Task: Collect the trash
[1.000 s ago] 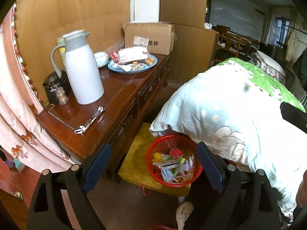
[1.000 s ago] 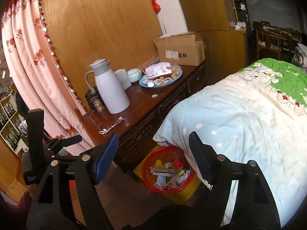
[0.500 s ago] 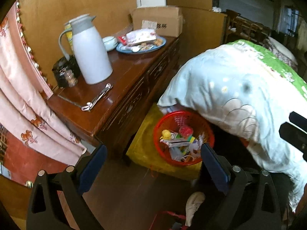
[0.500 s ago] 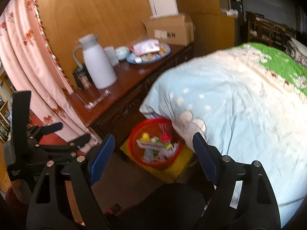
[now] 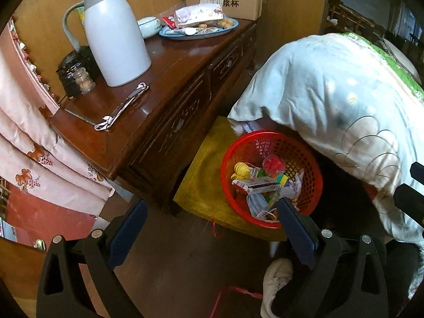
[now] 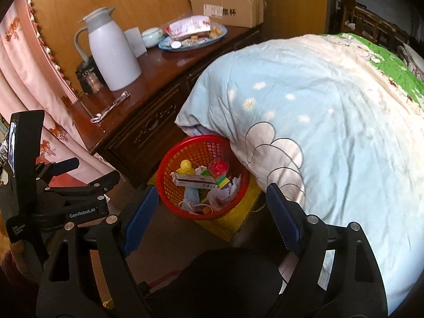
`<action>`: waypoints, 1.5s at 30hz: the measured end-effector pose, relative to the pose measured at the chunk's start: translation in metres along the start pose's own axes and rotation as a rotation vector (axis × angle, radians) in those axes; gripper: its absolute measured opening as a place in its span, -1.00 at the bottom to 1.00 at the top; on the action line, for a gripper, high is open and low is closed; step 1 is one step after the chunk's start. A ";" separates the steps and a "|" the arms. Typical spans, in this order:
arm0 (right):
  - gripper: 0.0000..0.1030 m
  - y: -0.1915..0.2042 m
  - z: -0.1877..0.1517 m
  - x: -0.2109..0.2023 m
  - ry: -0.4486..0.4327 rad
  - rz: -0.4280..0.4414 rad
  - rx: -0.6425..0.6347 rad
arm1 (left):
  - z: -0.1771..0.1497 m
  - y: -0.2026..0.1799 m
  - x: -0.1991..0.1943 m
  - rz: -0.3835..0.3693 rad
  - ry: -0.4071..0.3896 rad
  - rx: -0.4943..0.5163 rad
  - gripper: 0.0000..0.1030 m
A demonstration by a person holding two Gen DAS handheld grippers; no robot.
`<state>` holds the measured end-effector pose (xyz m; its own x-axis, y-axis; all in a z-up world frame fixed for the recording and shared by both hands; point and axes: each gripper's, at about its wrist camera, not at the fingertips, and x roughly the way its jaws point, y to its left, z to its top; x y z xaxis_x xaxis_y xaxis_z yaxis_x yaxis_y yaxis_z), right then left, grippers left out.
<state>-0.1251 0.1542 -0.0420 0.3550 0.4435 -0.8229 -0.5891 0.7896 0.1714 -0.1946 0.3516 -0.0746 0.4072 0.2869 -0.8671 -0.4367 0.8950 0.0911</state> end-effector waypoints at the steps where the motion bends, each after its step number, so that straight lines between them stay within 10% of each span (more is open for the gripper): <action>1: 0.57 0.001 0.000 0.003 0.007 -0.002 -0.001 | 0.000 -0.001 0.002 0.002 0.000 0.004 0.87; 45: 0.57 -0.032 0.002 -0.006 -0.008 -0.019 0.063 | 0.014 -0.051 -0.007 0.000 -0.018 0.126 0.87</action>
<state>-0.1069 0.1265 -0.0413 0.3717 0.4315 -0.8220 -0.5352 0.8230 0.1901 -0.1642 0.3084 -0.0663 0.4222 0.2921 -0.8582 -0.3328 0.9305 0.1530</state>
